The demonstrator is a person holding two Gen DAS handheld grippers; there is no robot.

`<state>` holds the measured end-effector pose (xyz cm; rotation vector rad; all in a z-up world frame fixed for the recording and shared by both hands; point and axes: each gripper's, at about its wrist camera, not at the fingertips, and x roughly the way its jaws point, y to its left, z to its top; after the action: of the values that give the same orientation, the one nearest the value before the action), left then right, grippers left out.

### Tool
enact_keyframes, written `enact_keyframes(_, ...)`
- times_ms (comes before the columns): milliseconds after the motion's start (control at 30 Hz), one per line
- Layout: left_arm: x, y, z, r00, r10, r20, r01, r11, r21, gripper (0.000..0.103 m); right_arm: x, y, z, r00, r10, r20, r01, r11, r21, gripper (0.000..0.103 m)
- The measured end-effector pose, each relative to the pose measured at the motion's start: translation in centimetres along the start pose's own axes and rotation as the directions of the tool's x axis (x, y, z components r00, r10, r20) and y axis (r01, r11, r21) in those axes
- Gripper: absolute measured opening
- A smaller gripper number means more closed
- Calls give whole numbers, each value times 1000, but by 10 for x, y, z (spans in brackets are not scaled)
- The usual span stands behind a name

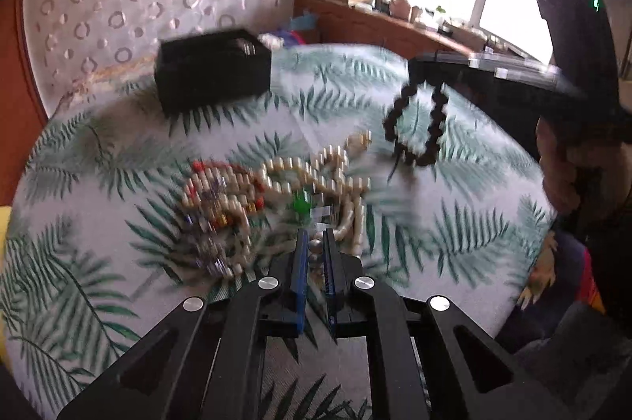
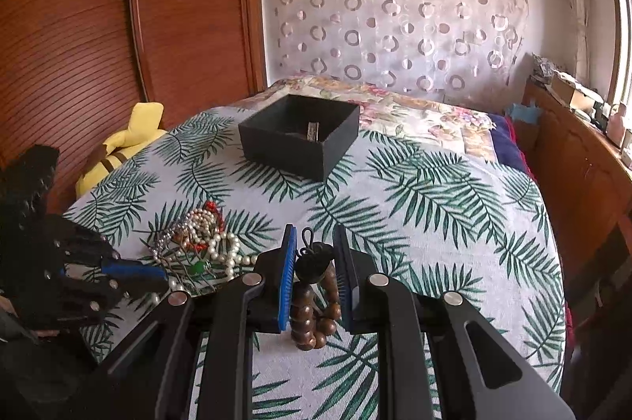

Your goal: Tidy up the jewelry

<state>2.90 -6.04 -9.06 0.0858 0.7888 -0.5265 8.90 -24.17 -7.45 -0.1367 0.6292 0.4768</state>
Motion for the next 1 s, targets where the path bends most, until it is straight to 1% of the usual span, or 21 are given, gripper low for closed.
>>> enact_keyframes(133, -18, 4, 26, 998, -2, 70, 2, 1000, 0, 6, -5, 3, 10, 1000, 2, 17, -2, 1000, -13, 21)
enact_keyframes(267, -27, 6, 53, 992, 11, 122, -13, 1000, 19, 6, -7, 6, 21, 1000, 7, 28, -6, 1000, -28, 21)
enact_keyframes(400, -32, 8, 78, 987, 19, 157, -25, 999, 35, 7, -7, 12, 30, 999, 13, 34, -11, 998, -58, 21)
enact_keyframes(667, -42, 14, 109, 977, 36, 210, -45, 998, 37, 7, -9, 14, 48, 998, 21, 61, -17, 997, -76, 21)
enact_keyframes(1000, -58, 26, 144, 957, 74, 280, -84, 996, 26, 7, -8, 10, 77, 993, 27, 112, -19, 997, -73, 21)
